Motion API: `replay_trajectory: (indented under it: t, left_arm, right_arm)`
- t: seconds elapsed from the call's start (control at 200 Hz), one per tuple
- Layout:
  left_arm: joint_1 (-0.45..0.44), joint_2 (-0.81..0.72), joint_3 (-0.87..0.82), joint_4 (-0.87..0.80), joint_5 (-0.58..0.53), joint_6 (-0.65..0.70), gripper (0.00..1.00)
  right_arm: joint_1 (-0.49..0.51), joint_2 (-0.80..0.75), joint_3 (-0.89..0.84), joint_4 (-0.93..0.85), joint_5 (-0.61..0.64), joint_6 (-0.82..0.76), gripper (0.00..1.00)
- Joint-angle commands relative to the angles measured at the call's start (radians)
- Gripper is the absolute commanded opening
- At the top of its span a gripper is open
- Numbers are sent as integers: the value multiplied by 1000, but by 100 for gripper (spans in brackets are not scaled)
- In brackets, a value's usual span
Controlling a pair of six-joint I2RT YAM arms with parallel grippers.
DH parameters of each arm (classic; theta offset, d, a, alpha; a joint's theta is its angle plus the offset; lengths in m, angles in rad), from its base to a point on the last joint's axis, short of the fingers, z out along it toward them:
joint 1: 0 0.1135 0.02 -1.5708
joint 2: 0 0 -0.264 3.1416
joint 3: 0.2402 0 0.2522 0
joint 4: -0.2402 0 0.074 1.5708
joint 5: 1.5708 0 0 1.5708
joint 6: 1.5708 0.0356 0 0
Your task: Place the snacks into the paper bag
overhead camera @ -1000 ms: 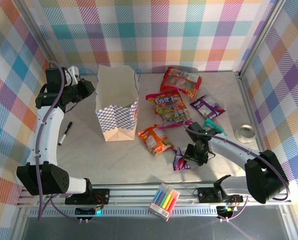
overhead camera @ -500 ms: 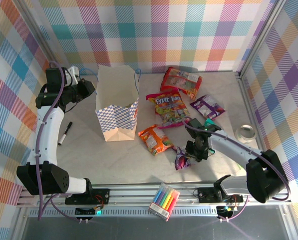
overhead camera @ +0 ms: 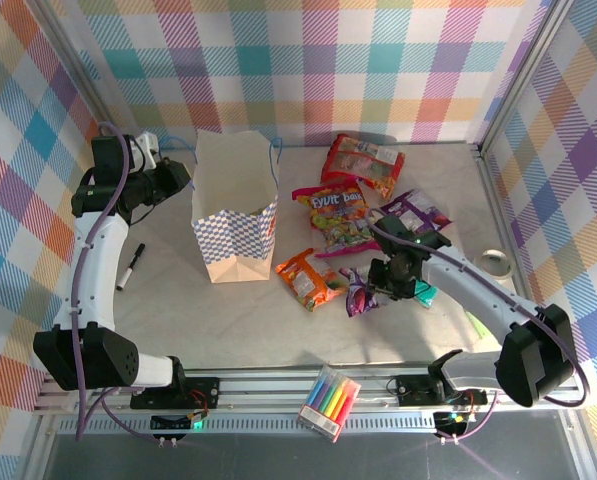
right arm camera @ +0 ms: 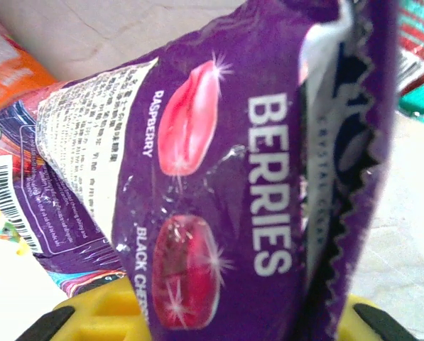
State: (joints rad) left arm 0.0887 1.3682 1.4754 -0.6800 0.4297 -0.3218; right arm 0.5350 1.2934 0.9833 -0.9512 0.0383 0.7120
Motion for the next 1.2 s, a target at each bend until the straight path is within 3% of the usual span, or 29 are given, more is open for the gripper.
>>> replay_trajectory:
  t: [0.0, 1.195]
  left_arm:
    - [13, 9, 22, -9, 25, -2, 17]
    - [13, 26, 74, -33, -11, -28, 16]
  right_arm:
    - [-2, -24, 56, -19, 22, -49, 29]
    - [0, 2, 548, 43, -38, -300, 29]
